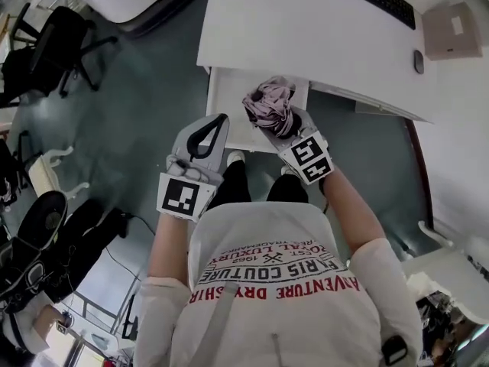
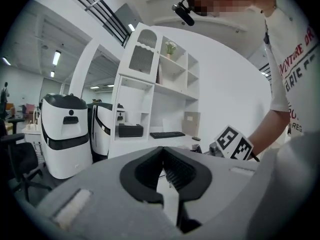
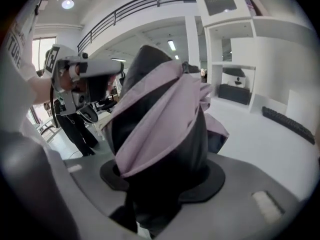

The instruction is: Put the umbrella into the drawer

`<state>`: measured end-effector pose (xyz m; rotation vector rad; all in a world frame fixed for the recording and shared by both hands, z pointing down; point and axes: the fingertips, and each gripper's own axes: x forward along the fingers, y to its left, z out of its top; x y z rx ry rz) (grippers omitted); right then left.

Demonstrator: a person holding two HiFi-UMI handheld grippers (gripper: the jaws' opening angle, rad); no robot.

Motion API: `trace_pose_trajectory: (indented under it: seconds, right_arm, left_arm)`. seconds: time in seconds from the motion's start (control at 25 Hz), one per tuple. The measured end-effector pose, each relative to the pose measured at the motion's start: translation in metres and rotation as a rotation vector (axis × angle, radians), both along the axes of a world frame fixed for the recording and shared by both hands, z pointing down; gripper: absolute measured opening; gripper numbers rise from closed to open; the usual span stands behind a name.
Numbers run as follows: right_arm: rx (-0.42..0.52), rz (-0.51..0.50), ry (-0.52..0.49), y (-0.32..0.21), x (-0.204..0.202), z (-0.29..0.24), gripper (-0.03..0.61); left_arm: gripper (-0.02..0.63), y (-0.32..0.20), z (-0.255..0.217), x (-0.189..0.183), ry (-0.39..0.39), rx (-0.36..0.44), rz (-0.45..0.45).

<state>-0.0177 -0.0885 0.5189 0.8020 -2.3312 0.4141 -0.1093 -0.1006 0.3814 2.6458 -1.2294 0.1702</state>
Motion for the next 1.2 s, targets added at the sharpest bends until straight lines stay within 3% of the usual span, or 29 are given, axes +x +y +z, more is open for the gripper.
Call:
trace_pose_trajectory:
  seconds: [0.32,0.48,0.6,1.0,1.2]
  right_arm:
    - [-0.234,-0.083,0.181,-0.009,-0.01,0.131,0.215]
    - [-0.344,-0.095,0.226,-0.008,-0.007,0.182,0.218]
    - [-0.417,-0.086,0.252,-0.013,-0.007,0.216,0.219]
    - [-0.513,-0.049,0.326,-0.005,-0.008,0.278,0.229]
    - [-0.524,0.021,0.347,-0.01,-0.005,0.281,0.322]
  left_arm:
    - [0.006,-0.03,0.072,-0.017,0.025,-0.078,0.05]
    - [0.006,-0.041,0.089,-0.022,0.099,-0.1,0.044]
    - [0.006,-0.05,0.108,-0.027,0.083,-0.11,0.043]
    - [0.006,-0.062,0.136,-0.028,0.07,-0.125,0.013]
    - [0.006,-0.059,0.141,-0.029,0.061,-0.133,0.016]
